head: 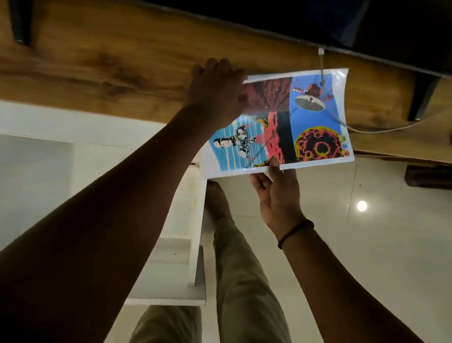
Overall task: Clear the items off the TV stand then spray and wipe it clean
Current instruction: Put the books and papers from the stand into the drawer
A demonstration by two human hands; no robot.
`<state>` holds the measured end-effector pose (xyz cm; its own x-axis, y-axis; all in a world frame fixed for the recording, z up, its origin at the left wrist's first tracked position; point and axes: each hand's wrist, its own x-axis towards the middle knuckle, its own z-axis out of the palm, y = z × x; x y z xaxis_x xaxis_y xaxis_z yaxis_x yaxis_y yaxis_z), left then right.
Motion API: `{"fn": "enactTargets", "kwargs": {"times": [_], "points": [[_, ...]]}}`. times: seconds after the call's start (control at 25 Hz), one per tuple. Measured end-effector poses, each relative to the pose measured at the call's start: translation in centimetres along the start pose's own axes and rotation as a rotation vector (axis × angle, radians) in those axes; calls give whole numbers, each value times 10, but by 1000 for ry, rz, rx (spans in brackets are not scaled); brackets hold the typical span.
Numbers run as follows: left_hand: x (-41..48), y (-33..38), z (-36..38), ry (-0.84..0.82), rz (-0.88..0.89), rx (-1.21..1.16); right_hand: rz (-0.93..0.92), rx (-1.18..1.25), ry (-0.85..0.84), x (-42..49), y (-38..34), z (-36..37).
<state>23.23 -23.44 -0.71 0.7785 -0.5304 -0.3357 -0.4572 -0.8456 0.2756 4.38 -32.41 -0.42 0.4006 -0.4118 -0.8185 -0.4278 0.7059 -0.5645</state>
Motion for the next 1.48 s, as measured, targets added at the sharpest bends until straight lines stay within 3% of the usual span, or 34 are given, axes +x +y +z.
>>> {"fn": "enactTargets", "kwargs": {"times": [0.12, 0.24, 0.4, 0.48, 0.68, 0.88, 0.96, 1.04, 1.16, 1.28, 1.36, 1.48], "points": [[-56, -36, 3, 41, -124, -67, 89, -6, -122, -18, 24, -6], [-126, -86, 19, 20, -400, -308, 208, -149, -255, -36, 58, -7], [-226, -154, 59, -133, -746, -1051, 210, -538, -391, -48, 105, -3], [-275, -178, 80, -161, -827, -1239, 206, -754, -465, -52, 128, 4], [-347, -196, 128, -187, -941, -1114, 226, -1160, -422, -56, 186, 34], [-323, -205, 183, -158, -1029, -962, 178, -1348, -259, -22, 219, 51], [-301, -207, 205, -193, -982, -954, 210, -1448, -189, -2, 227, 50], [-278, -205, 235, -341, -878, -967, 230, -1557, -164, 14, 239, 50], [-252, -199, 276, -474, -805, -841, -41, -1775, -338, 31, 255, 51], [-243, -198, 295, -298, -875, -998, -292, -2199, -606, 58, 261, 50], [-246, -196, 296, -289, -825, -1006, -215, -2365, -613, 67, 265, 52], [-254, -198, 285, -408, -726, -1017, -51, -2444, -549, 57, 263, 62]]}}
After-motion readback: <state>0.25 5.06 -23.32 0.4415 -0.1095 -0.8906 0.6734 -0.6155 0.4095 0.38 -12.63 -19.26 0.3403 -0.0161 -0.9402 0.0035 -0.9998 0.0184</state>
